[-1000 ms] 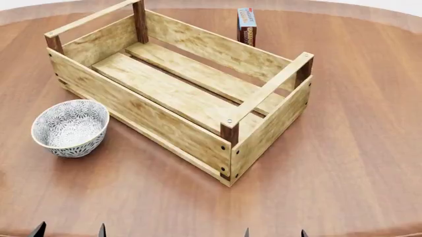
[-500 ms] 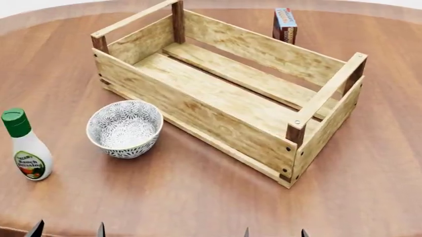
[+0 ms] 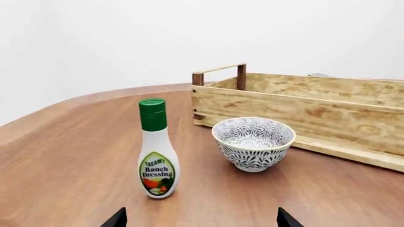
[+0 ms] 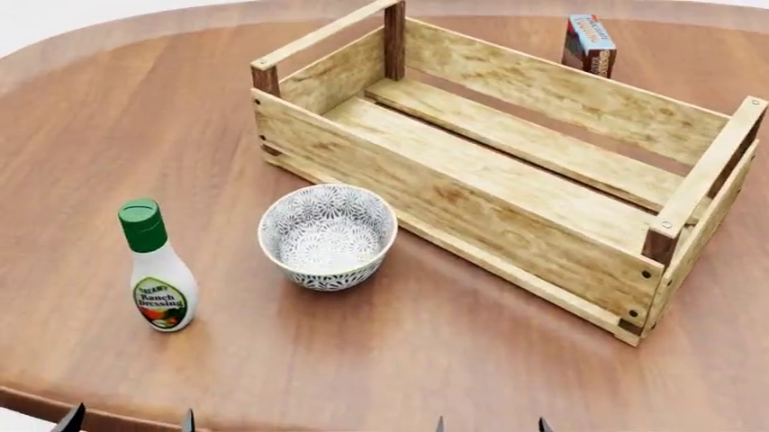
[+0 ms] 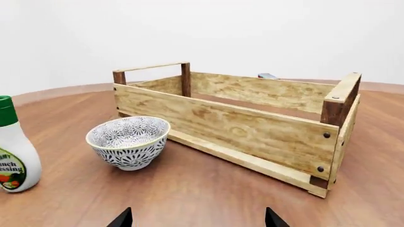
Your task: Pick up the salad dressing and put it in the tray.
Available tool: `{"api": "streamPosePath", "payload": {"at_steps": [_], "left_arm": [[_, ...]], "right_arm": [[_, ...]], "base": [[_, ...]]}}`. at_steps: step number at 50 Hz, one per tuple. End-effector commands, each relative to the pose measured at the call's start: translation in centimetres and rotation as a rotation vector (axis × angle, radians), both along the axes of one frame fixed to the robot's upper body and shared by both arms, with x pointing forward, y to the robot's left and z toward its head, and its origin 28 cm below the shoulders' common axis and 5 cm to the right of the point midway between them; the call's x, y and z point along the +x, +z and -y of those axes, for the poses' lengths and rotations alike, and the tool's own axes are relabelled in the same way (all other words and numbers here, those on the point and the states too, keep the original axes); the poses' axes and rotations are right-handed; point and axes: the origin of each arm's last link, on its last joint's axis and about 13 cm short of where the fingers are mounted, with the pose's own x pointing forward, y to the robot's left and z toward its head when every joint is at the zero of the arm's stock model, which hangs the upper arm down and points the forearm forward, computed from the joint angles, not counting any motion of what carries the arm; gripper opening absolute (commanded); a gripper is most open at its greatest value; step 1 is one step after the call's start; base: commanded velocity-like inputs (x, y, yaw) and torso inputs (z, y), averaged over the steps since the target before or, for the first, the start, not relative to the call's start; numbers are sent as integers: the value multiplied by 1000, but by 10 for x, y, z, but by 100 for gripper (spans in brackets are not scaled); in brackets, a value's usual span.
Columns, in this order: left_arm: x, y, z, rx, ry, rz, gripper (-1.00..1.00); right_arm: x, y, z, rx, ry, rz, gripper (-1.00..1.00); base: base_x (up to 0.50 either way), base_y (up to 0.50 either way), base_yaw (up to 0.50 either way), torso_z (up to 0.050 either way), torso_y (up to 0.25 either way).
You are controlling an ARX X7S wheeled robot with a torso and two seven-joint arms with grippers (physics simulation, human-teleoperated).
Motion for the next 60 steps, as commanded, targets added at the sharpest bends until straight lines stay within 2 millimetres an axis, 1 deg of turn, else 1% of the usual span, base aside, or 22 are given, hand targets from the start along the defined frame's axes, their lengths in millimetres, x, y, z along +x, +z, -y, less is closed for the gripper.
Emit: {"api": "streamPosePath", "payload": {"at_steps": [1, 4, 7, 9, 11, 12, 13, 15, 16, 18, 19, 20, 23, 28, 31, 45, 49, 52, 56, 60], "left_arm": [[2, 0, 1, 8, 3, -26, 100], [5, 7, -1, 25, 26, -14, 100], [9, 22, -3, 29, 25, -11, 100], [11, 39, -5, 24, 19, 11, 100], [12, 49, -6, 14, 15, 27, 100], [12, 58, -7, 3, 6, 46, 100], [13, 72, -8, -23, -1, 62, 100], [14, 81, -10, -36, -8, 63, 100], [15, 88, -11, -25, -6, 87, 100], [15, 96, -13, -35, -4, 101, 100], [15, 104, -14, -31, -6, 119, 100], [15, 104, -14, -31, -6, 119, 100], [10, 118, -16, -26, -11, 147, 100], [8, 124, -18, -30, -3, 163, 100], [10, 125, -19, -33, 2, 162, 100], [11, 122, -20, -22, 12, 166, 100], [11, 120, -20, -16, 14, 168, 100], [11, 119, -20, -12, 18, 169, 100], [11, 118, -20, -12, 18, 166, 100], [11, 117, -20, -11, 18, 164, 100]], "right_arm": [[0, 2, 0, -23, 11, 5, 100], [1, 5, 2, -45, -27, 30, 100], [3, 18, 5, -28, -47, 34, 100], [5, 33, 8, -13, -63, 36, 100], [6, 44, 9, -18, -77, 67, 100], [6, 53, 11, -17, -83, 73, 100], [6, 68, 13, -13, -93, 108, 100], [6, 79, 15, -5, -99, 136, 100], [6, 90, 16, -7, -102, 169, 100], [6, 97, 18, -1, -107, 177, 100], [5, 105, 19, 7, -107, 191, 100], [5, 106, 19, 7, -107, 191, 100], [3, 123, 23, 7, -134, 232, 100], [1, 134, 26, -2, -150, 254, 100], [2, 136, 27, -6, -158, 258, 100], [3, 139, 31, 50, -170, 260, 100], [6, 134, 33, 58, -198, 223, 100], [5, 133, 32, 79, -159, 221, 100], [1, 133, 33, 126, -119, 272, 100], [1, 131, 33, 130, -128, 266, 100]], "base": [[0, 0, 0, 0, 0], [81, 0, 0, 0, 0], [409, 0, 0, 0, 0], [500, 0, 0, 0, 0], [500, 0, 0, 0, 0], [500, 0, 0, 0, 0], [500, 0, 0, 0, 0], [500, 0, 0, 0, 0], [500, 0, 0, 0, 0], [500, 0, 0, 0, 0], [500, 0, 0, 0, 0], [500, 0, 0, 0, 0], [500, 0, 0, 0, 0], [500, 0, 0, 0, 0], [500, 0, 0, 0, 0], [500, 0, 0, 0, 0], [500, 0, 0, 0, 0], [90, 0, 0, 0, 5], [0, 0, 0, 0, 0], [0, 0, 0, 0, 0]]}}
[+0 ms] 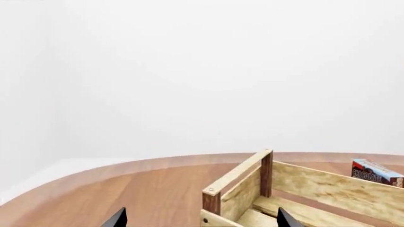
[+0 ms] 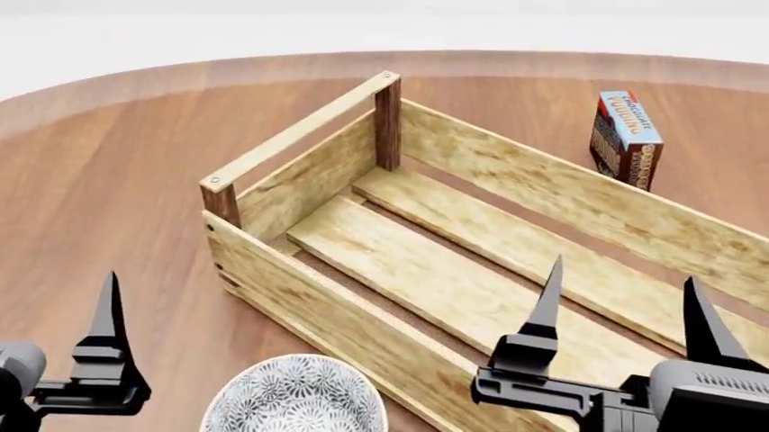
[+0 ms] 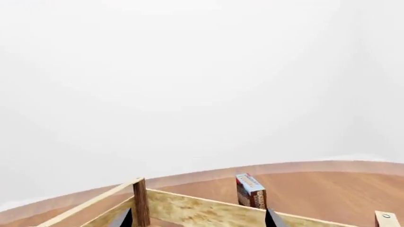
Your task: Pick up the salad dressing and put it in the tray.
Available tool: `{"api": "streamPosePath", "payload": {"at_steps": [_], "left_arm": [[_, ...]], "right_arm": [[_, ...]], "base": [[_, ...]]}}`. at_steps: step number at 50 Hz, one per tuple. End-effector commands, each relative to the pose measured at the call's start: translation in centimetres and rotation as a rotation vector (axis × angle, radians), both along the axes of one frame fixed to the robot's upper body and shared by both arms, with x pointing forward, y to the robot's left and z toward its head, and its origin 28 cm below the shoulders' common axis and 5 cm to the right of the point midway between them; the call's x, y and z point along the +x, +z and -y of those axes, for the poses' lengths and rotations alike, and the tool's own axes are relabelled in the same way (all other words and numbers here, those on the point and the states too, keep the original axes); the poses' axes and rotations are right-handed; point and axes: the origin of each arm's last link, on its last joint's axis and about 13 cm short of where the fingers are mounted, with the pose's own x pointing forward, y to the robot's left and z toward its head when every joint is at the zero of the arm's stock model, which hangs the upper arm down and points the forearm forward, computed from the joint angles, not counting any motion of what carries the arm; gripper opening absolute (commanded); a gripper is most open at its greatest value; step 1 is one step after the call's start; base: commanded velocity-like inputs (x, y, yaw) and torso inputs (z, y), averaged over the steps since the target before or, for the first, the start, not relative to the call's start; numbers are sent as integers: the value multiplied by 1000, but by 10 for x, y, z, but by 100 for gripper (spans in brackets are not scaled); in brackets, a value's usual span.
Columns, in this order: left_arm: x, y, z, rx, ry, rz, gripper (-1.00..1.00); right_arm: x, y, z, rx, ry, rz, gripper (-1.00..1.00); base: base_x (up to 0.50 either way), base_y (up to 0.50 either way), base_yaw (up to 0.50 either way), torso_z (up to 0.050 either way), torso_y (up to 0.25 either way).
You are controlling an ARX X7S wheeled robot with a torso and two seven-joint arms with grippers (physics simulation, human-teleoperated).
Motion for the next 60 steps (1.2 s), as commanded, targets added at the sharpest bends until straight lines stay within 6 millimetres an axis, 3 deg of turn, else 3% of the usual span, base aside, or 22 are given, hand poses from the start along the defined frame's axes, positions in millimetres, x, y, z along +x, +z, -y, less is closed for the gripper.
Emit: {"api": "streamPosePath", "payload": {"at_steps": [1, 60], "left_arm": [[0, -2, -1, 3, 6, -3, 100], [-1, -3, -2, 7, 7, -6, 100]], "right_arm": [[-3, -1, 2, 48, 16, 32, 100], [-6, -3, 2, 35, 15, 51, 100]], "base": [[0, 0, 285, 0, 0], [0, 0, 500, 0, 0]]}}
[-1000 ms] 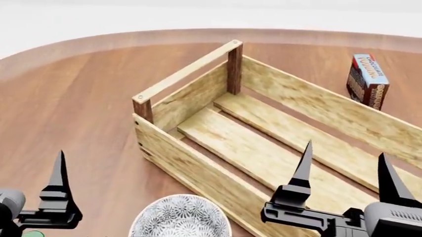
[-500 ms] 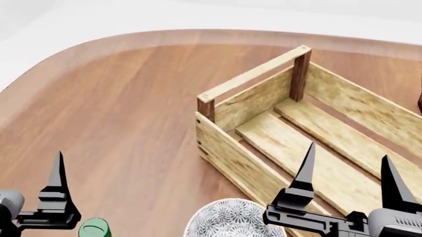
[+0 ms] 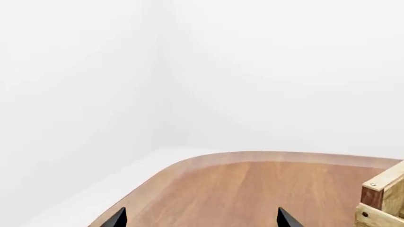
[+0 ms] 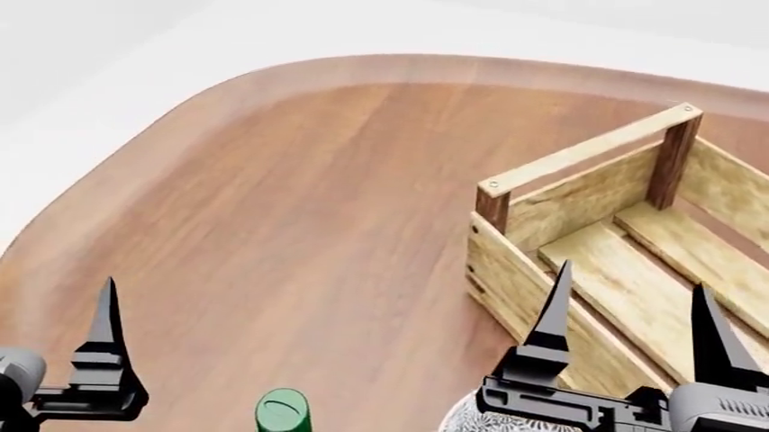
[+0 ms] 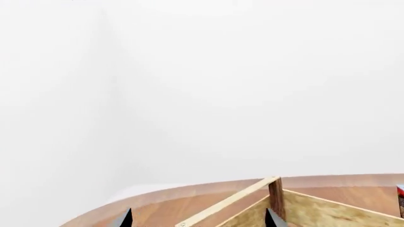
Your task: Pick up the salad dressing and put it in the tray.
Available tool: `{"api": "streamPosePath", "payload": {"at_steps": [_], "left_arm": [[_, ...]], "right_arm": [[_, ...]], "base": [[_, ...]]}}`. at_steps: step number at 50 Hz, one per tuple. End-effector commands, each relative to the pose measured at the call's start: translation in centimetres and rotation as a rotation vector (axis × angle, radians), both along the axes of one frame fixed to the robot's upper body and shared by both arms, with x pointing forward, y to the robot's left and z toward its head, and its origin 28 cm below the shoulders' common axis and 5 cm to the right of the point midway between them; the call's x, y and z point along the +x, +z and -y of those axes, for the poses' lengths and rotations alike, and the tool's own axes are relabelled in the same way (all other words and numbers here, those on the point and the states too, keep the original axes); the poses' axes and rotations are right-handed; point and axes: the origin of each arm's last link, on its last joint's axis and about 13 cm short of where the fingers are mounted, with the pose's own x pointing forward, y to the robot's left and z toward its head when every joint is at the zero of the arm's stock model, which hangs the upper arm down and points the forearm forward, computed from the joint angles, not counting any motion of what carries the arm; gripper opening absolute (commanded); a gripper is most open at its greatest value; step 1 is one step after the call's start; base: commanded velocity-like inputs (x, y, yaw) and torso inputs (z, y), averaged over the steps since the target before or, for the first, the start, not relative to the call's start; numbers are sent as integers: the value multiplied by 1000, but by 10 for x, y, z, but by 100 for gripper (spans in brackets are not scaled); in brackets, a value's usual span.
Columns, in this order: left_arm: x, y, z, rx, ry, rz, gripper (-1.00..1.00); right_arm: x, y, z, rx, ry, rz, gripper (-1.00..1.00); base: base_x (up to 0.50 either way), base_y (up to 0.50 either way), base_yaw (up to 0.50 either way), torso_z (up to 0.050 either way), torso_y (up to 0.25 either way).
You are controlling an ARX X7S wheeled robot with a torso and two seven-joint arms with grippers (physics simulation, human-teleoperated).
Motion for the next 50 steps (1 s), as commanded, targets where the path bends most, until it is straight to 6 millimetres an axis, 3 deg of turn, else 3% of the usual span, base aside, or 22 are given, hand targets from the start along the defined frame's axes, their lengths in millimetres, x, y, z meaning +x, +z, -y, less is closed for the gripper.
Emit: {"api": "streamPosePath", "payload": {"at_steps": [1, 16, 22, 32, 35, 50], "left_arm": [[0, 0, 0, 2, 0, 1, 100], [1, 1, 0, 0, -1, 1, 100], [1, 1, -1, -1, 1, 1, 100], [0, -1, -1, -1, 6, -3, 100], [0, -1, -2, -3, 9, -4, 100], [0, -1, -2, -7, 9, -8, 100]], "right_arm": [[0, 3, 0, -1, 4, 1, 100], [1, 3, -1, 7, 38, -23, 100], [1, -3, -2, -1, 75, -46, 100], [-7, -6, -4, -76, 282, -158, 100], [-14, -15, -5, -124, 474, -213, 100], [-31, -36, -4, -244, 705, -299, 100]], "base": [[0, 0, 500, 0, 0], [0, 0, 495, 0, 0], [0, 0, 0, 0, 0], [0, 0, 0, 0, 0], [0, 0, 0, 0, 0], [0, 0, 0, 0, 0]]}}
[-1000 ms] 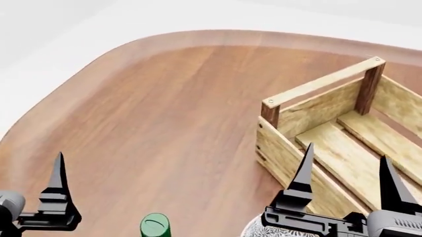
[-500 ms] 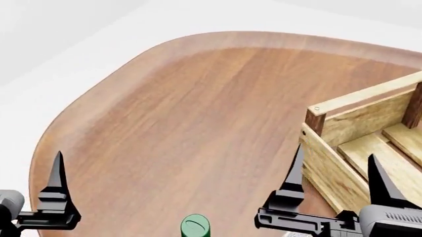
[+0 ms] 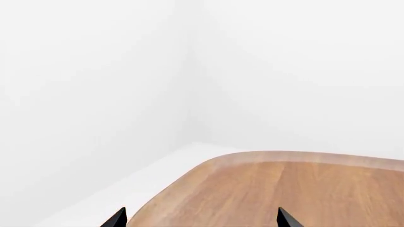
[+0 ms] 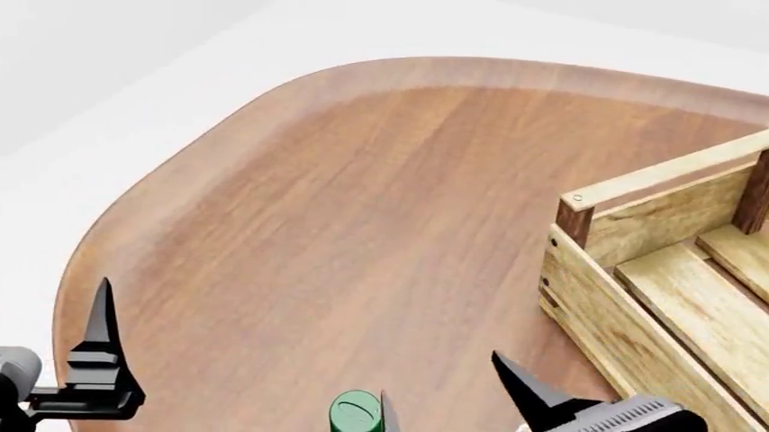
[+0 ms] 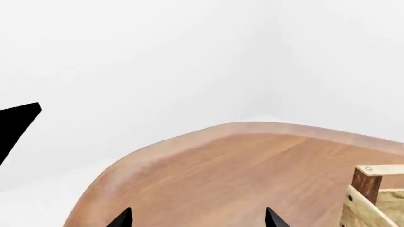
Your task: Pick up the salad dressing and put it in the tray.
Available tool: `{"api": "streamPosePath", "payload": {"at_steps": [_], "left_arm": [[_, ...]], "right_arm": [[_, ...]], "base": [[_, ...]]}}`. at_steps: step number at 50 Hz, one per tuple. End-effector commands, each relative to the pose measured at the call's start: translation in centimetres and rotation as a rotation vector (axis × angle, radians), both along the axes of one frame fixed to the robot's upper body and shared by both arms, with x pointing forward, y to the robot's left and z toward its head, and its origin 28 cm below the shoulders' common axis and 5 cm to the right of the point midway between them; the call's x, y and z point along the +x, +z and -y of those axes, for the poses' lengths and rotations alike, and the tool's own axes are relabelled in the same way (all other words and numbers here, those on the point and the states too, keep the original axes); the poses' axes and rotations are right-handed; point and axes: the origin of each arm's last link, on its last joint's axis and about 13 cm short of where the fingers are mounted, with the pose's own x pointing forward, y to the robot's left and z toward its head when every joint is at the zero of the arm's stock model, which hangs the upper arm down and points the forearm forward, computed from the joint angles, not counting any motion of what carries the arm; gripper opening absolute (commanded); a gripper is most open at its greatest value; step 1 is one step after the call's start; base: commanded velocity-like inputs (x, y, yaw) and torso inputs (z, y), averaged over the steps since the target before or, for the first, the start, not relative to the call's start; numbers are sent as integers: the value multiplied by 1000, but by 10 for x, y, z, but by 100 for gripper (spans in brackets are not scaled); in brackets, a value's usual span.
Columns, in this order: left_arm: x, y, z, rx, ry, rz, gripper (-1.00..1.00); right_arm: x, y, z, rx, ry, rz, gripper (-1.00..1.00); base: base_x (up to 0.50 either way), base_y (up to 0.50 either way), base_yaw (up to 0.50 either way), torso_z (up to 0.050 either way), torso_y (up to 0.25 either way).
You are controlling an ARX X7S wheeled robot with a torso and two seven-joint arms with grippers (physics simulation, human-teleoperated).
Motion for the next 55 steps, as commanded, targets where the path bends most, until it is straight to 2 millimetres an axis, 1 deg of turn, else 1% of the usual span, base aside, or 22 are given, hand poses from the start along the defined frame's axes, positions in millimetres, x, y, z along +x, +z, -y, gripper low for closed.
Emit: {"api": "streamPosePath", "payload": {"at_steps": [1, 8, 18, 27, 40, 46, 55], "left_arm": [[0, -1, 0, 0, 1, -2, 100], [0, -1, 0, -1, 1, -3, 100], [0, -3, -1, 1, 0, -4, 100], [0, -3, -1, 0, 1, -5, 100], [0, -2, -1, 2, 1, -5, 100], [0, -3, -1, 2, 1, -6, 100], [0, -3, -1, 4, 1, -6, 100]], "right_arm": [[-11, -15, -1, -68, 181, -74, 100], [-13, -20, -5, -74, 225, -85, 100], [-7, -30, -8, -110, 192, -90, 100], [2, -48, -9, -142, 155, -143, 100], [8, -56, -10, -142, 145, -173, 100], [15, -60, -11, -132, 117, -187, 100], [22, -61, -18, -138, 150, -188, 100]], "base": [[0, 0, 0, 0, 0], [0, 0, 0, 0, 0], [0, 0, 0, 0, 0], [0, 0, 0, 0, 0], [0, 0, 0, 0, 0], [0, 0, 0, 0, 0], [0, 0, 0, 0, 0]]}}
